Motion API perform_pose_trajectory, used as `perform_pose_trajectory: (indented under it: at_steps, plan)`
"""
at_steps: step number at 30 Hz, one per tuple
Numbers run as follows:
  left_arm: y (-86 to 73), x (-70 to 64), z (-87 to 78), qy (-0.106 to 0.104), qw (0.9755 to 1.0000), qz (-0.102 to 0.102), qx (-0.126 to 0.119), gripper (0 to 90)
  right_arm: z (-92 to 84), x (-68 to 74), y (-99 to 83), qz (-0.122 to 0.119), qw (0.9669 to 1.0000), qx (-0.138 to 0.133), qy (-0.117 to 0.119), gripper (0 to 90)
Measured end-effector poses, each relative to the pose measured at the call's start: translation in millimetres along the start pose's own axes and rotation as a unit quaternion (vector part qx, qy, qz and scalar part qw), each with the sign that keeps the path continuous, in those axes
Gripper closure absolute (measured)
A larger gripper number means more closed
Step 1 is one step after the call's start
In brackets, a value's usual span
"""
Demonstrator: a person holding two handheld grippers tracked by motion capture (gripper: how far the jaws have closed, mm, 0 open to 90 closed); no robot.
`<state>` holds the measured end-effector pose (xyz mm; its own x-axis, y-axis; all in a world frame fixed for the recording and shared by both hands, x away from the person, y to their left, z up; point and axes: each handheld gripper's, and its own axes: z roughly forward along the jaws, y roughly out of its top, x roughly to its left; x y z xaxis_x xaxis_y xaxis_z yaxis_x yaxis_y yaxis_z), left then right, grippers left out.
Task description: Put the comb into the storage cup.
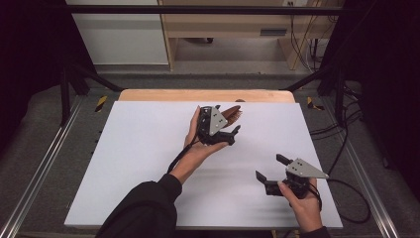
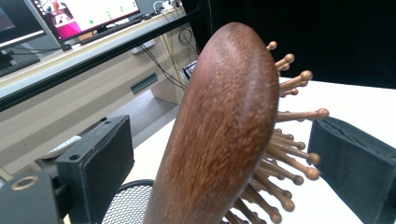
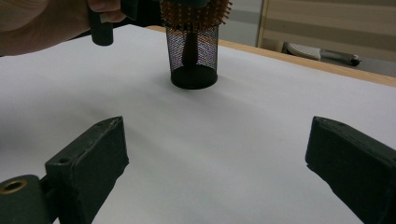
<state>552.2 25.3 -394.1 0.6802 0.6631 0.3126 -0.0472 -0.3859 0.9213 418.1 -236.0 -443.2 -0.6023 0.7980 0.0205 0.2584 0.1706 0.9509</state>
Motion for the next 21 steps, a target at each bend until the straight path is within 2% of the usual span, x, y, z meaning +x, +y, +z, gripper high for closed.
perform_pose_trajectory:
  at_steps: [10, 21]
  plan:
    - [0.2, -0.5, -0.8, -0.004, 1.0000, -0.001, -0.001, 7.1, 0.1, -0.1, -0.1, 0.000, 1.0000, 0.001, 0.000, 6.0]
    - [-0.8, -4.6, -4.5, -0.009, 0.9999, 0.012, -0.003, 6.2, 0.5, 0.6, -0.2, 0.000, 1.0000, 0.002, 0.001, 6.0]
